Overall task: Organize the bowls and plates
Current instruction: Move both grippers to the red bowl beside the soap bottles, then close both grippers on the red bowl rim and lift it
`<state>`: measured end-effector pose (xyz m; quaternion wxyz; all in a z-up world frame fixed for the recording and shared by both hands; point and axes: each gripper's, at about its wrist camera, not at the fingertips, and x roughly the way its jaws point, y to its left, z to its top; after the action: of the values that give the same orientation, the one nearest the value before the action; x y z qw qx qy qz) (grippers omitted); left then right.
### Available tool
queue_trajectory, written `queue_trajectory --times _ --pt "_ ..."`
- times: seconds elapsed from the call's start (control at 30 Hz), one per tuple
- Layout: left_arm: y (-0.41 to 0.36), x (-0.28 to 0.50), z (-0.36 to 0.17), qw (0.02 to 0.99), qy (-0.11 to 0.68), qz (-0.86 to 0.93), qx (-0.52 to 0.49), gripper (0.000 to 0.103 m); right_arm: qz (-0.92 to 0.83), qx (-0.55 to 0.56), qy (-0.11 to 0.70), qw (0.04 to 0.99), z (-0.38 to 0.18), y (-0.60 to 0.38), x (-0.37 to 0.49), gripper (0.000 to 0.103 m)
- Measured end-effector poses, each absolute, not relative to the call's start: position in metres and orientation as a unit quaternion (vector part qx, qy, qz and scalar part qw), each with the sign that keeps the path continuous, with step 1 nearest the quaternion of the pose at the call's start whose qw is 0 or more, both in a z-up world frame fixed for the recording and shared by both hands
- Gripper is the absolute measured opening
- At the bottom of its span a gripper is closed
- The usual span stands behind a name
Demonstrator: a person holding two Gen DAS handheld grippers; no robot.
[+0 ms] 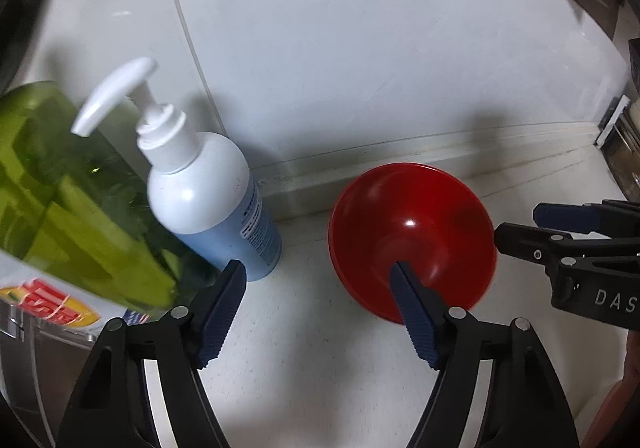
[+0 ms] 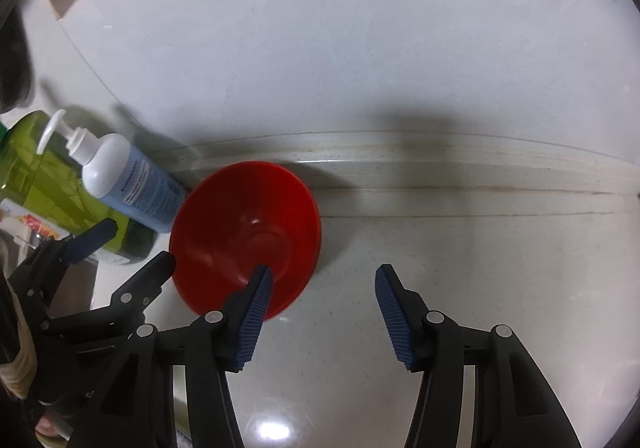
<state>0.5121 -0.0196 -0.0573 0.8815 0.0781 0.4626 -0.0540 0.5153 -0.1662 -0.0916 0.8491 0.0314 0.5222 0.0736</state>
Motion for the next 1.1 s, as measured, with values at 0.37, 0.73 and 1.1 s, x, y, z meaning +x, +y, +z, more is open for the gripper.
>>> queue_trajectory --times 0.37,0.73,1.1 --pt "-0.036 0.528 -0.078 0.872 0.479 -0.054 0.088 0.059 0.082 0.053 0.546 0.832 -0.11 -0.169 0.533 0.035" --pt "-0.044 0.542 -0.094 0.861 0.498 -0.059 0.086 0.029 0.083 0.072 0.564 0.818 -0.123 -0.172 0.537 0.016" --pt "-0.042 0.549 -0.092 0.855 0.511 -0.07 0.056 0.012 0.069 0.089 0.572 0.812 -0.119 -0.176 0.537 0.011"
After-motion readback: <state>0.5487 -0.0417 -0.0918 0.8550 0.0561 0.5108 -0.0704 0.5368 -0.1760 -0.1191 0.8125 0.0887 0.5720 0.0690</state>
